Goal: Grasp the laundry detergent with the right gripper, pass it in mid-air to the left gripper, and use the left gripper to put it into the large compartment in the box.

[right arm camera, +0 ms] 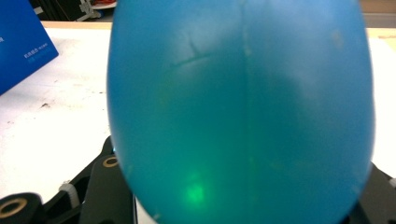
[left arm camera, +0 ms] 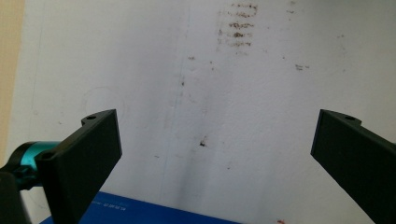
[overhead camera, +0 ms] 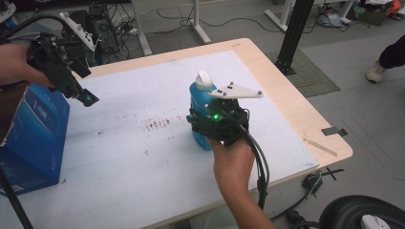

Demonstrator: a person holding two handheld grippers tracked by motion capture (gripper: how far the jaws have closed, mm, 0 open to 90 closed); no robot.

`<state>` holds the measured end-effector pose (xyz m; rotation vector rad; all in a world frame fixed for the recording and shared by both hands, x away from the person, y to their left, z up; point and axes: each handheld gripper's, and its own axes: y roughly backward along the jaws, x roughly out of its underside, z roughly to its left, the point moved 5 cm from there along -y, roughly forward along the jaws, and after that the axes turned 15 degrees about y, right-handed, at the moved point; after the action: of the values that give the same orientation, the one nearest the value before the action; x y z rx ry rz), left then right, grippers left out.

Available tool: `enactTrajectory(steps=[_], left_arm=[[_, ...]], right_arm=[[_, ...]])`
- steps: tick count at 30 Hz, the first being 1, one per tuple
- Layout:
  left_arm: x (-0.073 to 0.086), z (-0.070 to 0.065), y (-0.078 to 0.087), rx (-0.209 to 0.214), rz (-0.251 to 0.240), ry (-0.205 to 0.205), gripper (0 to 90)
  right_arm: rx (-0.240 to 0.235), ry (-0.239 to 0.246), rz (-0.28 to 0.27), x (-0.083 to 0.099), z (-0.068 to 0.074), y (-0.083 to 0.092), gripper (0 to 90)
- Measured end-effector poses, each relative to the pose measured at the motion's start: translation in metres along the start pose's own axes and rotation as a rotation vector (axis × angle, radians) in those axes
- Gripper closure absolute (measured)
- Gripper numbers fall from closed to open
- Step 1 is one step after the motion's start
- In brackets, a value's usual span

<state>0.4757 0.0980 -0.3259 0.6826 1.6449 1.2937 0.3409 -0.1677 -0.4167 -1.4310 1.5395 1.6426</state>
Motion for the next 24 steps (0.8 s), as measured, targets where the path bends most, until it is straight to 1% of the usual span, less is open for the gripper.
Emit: enactTrajectory(steps=[7, 10, 12, 18, 21, 22, 24], left_arm=[[0.000, 0.000, -0.001, 0.003, 0.001, 0.002, 1.7], [0.000, 0.001, -0.001, 0.003, -0.001, 0.002, 1.7], [0.001, 0.001, -0.001, 0.007, -0.004, 0.003, 1.7], [0.001, 0.000, 0.001, 0.006, -0.007, -0.001, 1.7], [0.001, 0.000, 0.001, 0.006, -0.007, -0.005, 1.7], [0.001, -0.001, 0.001, 0.009, -0.011, 0.002, 1.7], [0.000, -0.002, 0.002, 0.011, -0.014, -0.006, 1.7]], right_arm=[[-0.006, 0.001, -0.012, 0.000, 0.000, 0.000, 44.0], [-0.020, 0.007, -0.017, 0.001, -0.001, 0.001, 44.4], [-0.032, 0.010, -0.007, 0.000, -0.002, 0.000, 44.6], [-0.062, 0.047, 0.009, -0.004, -0.005, 0.001, 44.9], [-0.094, 0.065, 0.011, -0.010, -0.010, 0.002, 44.9], [-0.109, 0.068, 0.011, -0.013, -0.012, 0.003, 45.0], [-0.126, 0.092, 0.010, -0.018, -0.015, 0.005, 44.9]])
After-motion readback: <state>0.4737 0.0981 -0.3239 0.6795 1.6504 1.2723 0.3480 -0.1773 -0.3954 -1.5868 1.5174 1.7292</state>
